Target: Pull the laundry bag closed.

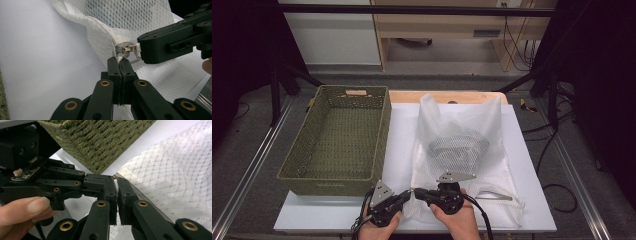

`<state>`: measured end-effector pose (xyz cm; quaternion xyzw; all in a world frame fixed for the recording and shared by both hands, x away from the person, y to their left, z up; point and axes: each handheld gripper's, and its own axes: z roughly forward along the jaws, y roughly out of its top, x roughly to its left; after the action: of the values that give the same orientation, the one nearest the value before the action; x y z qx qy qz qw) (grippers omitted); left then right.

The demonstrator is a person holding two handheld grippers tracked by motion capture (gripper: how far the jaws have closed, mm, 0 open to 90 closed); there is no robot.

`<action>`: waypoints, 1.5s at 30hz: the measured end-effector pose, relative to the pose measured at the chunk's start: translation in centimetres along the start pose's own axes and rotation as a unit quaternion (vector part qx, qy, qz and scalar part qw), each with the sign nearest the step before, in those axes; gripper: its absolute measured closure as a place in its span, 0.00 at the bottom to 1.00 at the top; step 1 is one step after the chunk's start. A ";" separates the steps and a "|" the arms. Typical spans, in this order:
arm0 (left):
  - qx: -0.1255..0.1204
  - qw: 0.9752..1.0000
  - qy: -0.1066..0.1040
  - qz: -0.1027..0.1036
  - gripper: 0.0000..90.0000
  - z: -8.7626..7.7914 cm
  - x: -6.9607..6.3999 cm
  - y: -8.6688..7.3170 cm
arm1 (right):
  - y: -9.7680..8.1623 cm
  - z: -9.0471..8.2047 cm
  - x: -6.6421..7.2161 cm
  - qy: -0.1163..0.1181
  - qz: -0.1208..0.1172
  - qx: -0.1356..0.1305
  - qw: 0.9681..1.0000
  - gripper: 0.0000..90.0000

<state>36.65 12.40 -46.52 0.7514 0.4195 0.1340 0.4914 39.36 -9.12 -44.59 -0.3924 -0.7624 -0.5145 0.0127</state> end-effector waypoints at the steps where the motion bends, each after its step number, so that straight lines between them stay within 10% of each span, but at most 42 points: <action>1: 0.000 1.000 -0.001 -0.001 1.00 0.0 0.0 0.0 | 0.0 0.0 0.0 0.001 0.001 0.000 1.000 0.97; 29: -0.022 0.999 0.008 -0.032 1.00 0.0 -0.2 -0.3 | -0.7 -0.2 0.5 -0.022 0.005 -0.022 0.999 0.97; 45: -0.018 0.999 0.034 0.020 1.00 0.1 -1.5 -0.5 | -1.1 0.2 -0.4 -0.031 0.027 -0.024 0.999 0.97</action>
<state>35.54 11.30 -46.67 0.7453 0.4189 0.1770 0.4876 39.00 -9.42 -45.71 -0.4289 -0.7389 -0.5196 -0.0063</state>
